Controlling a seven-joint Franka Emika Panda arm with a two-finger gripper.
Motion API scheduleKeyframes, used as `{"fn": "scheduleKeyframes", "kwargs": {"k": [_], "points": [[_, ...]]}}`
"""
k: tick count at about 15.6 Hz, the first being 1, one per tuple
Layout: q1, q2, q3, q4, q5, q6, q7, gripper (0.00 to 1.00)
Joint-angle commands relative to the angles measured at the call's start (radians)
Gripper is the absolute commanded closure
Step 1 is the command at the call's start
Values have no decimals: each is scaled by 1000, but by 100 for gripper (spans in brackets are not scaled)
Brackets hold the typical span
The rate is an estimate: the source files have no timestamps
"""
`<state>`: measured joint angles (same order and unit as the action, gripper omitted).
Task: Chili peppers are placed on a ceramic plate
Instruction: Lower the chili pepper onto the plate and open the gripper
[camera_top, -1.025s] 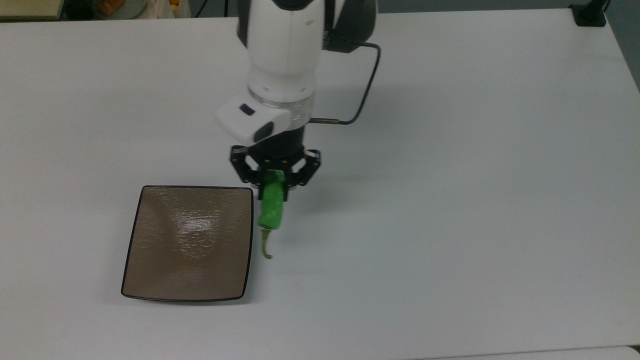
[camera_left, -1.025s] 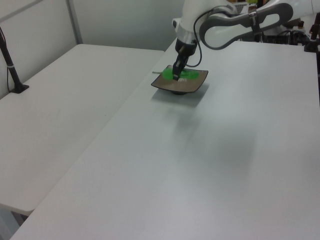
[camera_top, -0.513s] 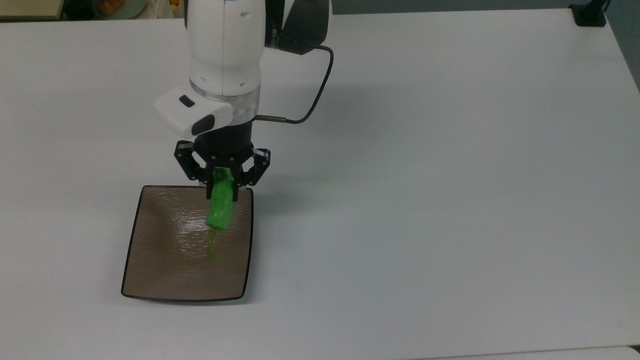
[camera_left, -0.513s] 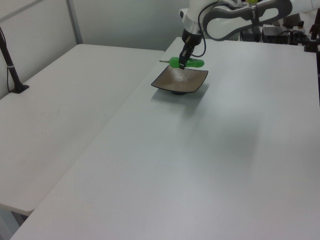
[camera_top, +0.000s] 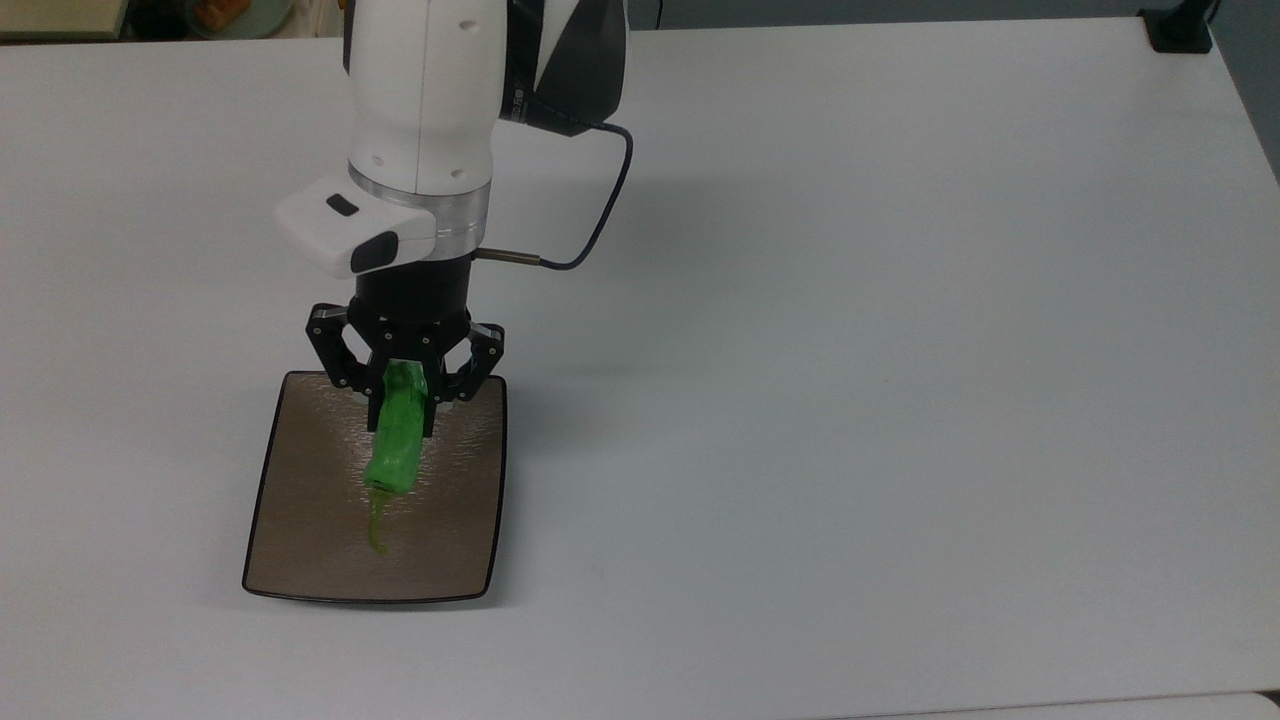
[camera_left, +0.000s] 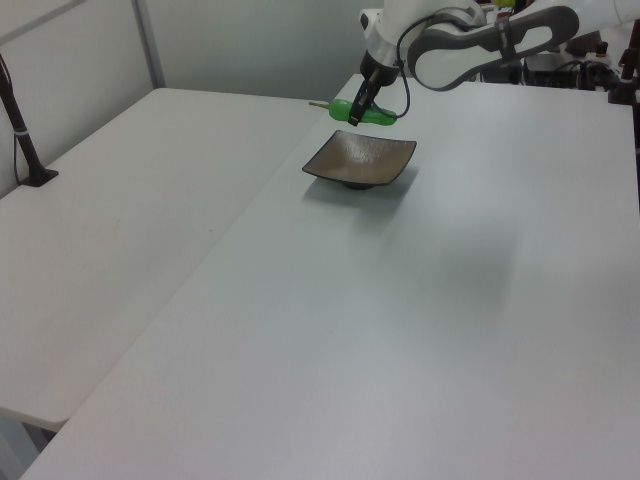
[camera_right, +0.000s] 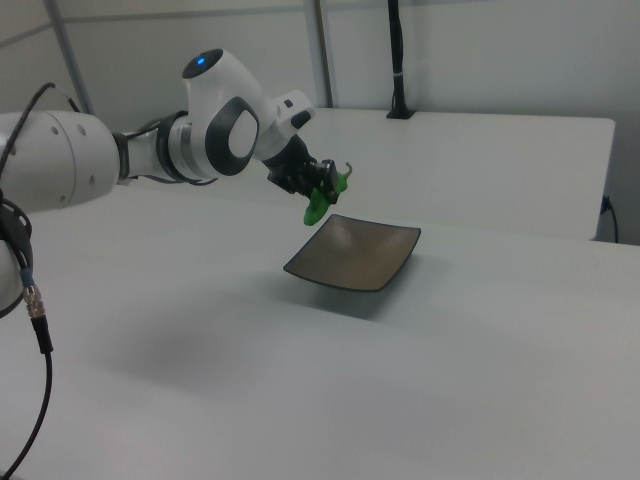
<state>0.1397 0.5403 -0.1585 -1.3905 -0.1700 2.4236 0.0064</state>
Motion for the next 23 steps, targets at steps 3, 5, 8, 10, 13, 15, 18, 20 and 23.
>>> {"fn": "scheduleKeyframes", "kwargs": {"k": [3, 5, 8, 10, 13, 15, 18, 20, 23], "points": [[-2, 13, 2, -21, -29, 112, -6, 7], [0, 14, 2, -21, -28, 112, -5, 0], [1, 12, 2, -21, -26, 111, -3, 0], [1, 7, 4, -21, -25, 106, -2, 0], [1, -17, 13, -28, -19, 63, 4, 0], [3, -40, 26, -27, -22, -77, 6, 0], [-2, -89, 65, -28, -19, -271, 0, 0], [-3, -114, 86, -31, -8, -365, 3, 0], [-21, -207, 132, -142, 1, -434, 0, 0]]}}
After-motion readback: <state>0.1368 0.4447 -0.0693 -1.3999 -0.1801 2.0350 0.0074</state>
